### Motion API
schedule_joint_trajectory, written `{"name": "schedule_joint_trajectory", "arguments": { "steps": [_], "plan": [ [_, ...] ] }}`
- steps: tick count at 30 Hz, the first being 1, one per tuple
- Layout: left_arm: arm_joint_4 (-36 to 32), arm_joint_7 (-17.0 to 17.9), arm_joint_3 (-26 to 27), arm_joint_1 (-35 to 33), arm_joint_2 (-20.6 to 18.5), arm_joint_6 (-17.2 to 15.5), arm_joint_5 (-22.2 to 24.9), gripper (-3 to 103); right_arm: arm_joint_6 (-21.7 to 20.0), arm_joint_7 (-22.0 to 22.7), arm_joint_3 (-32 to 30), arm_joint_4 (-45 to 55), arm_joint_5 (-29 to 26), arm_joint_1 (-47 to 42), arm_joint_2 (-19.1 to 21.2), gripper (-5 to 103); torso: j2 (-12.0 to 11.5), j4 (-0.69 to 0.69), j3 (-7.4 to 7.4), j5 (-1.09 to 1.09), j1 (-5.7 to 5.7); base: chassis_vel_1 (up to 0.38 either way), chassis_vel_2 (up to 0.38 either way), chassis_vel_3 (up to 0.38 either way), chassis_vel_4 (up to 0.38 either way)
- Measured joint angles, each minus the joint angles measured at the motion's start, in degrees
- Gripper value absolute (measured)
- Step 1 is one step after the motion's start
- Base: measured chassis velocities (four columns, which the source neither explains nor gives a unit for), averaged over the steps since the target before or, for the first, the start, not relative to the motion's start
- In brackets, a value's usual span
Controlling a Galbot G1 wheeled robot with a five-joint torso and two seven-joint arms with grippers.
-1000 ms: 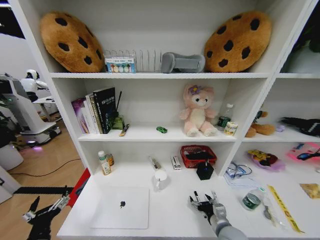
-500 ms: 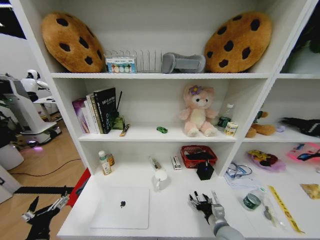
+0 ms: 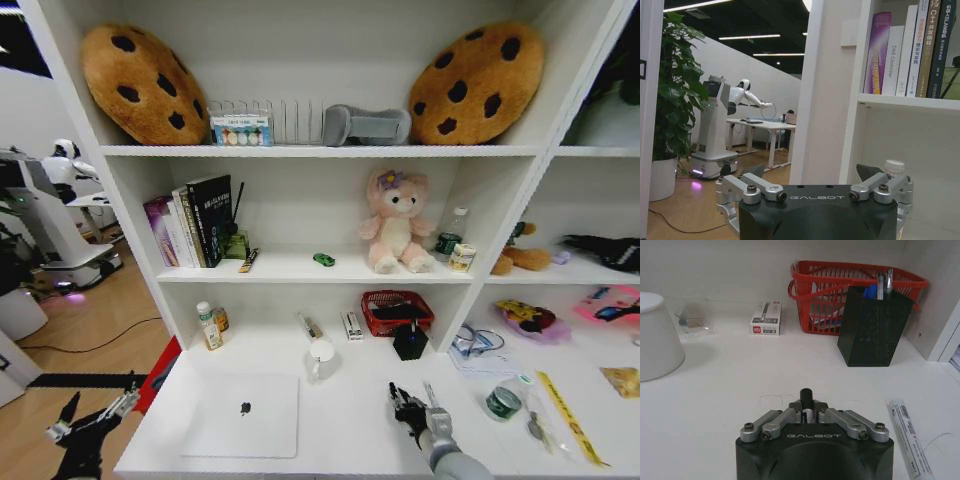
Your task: Organize the objects on the table.
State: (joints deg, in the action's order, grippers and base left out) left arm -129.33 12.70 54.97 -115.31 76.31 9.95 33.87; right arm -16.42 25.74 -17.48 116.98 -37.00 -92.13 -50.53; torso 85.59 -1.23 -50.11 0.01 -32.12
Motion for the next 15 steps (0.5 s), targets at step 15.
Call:
{"name": "schedule_joint_trajectory", "arguments": {
  "steps": [15],
  "plan": [
    [-0.53,0.04,-0.33,-0.11,0.25,0.06,-0.3,100,9.22,-3.13,-3.04,2.48,6.88,3.84,1.43,10,0.0,0.01,0.0,-0.01,0.0,0.0,0.0,0.0,0.0]
  ]
}}
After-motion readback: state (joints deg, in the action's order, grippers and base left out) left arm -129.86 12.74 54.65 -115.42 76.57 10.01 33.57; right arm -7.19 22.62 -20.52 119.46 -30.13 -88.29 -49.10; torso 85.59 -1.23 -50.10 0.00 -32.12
